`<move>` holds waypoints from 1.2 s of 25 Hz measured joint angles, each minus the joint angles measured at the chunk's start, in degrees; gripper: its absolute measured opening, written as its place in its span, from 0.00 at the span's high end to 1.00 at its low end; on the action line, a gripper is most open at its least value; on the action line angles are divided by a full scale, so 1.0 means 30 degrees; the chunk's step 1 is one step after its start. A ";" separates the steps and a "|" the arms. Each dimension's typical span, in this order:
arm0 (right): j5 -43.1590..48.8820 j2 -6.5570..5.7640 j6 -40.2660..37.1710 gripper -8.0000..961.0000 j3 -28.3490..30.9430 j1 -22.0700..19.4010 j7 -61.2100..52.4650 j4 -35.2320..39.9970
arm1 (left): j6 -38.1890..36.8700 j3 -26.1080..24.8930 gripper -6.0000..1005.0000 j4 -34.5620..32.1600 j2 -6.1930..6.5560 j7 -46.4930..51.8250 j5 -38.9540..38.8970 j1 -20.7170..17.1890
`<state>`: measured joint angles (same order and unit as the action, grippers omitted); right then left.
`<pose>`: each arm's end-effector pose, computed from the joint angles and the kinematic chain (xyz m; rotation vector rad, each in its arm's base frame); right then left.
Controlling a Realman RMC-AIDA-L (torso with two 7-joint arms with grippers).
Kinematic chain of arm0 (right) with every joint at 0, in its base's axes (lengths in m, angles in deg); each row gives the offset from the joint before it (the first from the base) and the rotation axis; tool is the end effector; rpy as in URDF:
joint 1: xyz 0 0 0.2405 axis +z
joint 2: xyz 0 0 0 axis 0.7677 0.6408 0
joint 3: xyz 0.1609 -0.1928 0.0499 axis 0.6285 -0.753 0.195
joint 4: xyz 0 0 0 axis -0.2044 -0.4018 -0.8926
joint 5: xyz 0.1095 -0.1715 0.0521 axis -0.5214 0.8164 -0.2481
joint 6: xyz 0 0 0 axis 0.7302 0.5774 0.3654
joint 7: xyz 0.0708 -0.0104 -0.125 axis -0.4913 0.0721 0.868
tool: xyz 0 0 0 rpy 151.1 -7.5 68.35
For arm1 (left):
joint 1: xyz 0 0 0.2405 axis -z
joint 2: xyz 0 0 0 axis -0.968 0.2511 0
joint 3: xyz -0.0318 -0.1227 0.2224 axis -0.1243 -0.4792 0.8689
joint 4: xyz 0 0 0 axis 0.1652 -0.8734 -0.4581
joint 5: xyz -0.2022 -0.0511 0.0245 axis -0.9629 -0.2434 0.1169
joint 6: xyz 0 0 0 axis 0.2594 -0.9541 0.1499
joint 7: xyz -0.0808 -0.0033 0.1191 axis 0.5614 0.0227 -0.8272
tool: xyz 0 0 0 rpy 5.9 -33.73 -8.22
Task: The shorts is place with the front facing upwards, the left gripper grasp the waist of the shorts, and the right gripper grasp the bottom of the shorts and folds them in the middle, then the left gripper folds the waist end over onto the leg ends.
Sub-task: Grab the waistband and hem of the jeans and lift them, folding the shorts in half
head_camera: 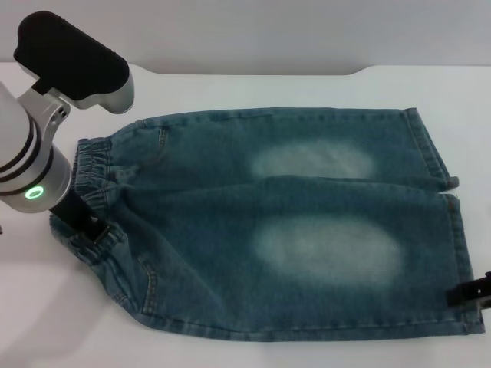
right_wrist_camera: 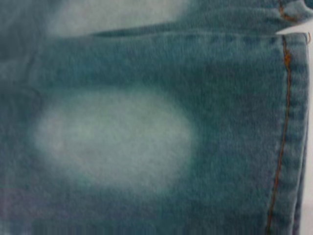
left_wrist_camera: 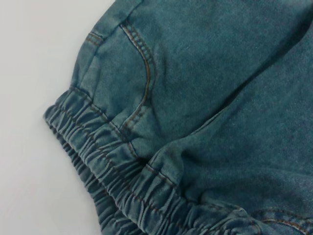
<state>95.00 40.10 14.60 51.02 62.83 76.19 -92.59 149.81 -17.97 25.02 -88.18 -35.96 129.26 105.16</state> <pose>0.2809 0.2677 0.0540 -2.1349 1.8384 -0.1822 -0.1718 0.3214 0.0204 -2.2451 -0.9437 0.7763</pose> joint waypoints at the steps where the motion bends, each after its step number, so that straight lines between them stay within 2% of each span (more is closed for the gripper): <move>1: 0.0000 0.0000 0.0000 0.41 0.0000 0.0000 0.0000 0.0000 | -0.0050 -0.0001 0.95 -0.0082 0.0000 -0.0055 -0.0001 -0.0008; 13: 0.1227 0.0003 -0.0065 0.41 -0.0495 -0.0185 -0.0097 -0.1182 | -0.0059 -0.0001 0.95 -0.0141 0.0000 -0.0092 -0.0001 -0.0137; 30: 0.1195 0.0001 -0.0434 0.41 -0.0451 -0.0246 0.0035 -0.0015 | -0.0217 0.0082 0.95 -0.0413 -0.0032 -0.0102 0.0000 -0.0116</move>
<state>98.58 40.10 13.30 49.67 62.10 76.29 -92.64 149.16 -17.73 23.78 -88.28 -36.26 129.26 104.81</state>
